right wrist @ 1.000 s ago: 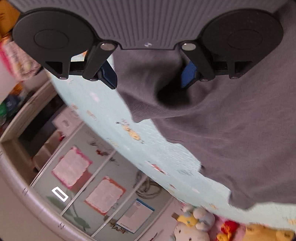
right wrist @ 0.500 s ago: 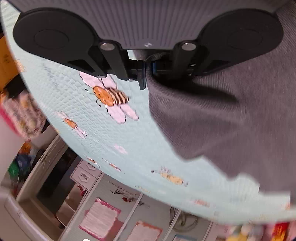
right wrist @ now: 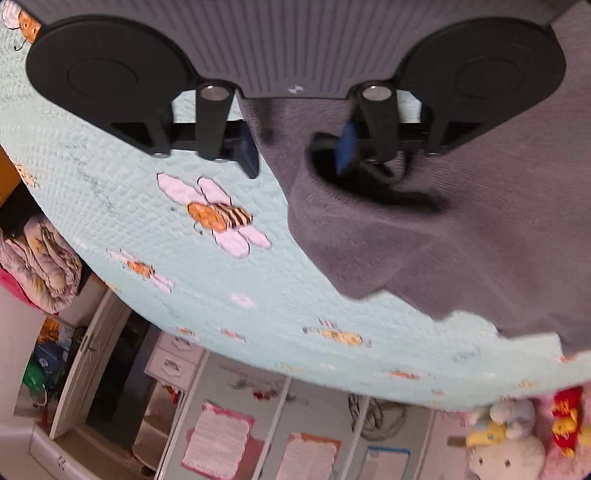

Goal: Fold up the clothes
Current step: 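Grasp the shoulder edge with the right gripper while the left gripper holds the hem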

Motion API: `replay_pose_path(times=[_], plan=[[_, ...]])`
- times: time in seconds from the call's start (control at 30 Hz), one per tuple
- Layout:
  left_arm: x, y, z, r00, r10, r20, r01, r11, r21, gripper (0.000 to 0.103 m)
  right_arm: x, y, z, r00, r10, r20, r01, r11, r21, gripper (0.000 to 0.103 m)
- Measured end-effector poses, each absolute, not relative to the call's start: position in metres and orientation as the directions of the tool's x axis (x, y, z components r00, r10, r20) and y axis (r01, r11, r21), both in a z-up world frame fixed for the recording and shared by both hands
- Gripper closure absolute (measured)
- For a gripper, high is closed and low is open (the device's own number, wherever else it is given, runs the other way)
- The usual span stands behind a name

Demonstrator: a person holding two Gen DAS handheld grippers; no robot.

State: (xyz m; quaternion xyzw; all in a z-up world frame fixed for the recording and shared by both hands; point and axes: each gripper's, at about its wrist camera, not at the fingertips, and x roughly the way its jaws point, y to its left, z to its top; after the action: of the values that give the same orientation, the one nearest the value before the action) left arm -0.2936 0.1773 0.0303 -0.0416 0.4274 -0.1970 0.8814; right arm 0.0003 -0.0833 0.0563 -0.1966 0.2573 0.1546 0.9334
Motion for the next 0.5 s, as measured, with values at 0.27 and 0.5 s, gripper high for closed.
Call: replay_pose_path(times=[0.27,0.5], plan=[[-0.291,0.183,0.030,0.546,-0.414,-0.729,0.287,0.909,-0.302,0.088,-0.018,-0.039,0.085,0.838,0.320,-0.443,-0.490,0.798,-0.351,0.052],[-0.290,0.190,0.026,0.542,-0.446,-0.712,0.282,0.895,-0.345,0.087,0.061,-0.002,0.053,0.761,0.321,-0.564,-0.555,0.773,-0.309,0.052]])
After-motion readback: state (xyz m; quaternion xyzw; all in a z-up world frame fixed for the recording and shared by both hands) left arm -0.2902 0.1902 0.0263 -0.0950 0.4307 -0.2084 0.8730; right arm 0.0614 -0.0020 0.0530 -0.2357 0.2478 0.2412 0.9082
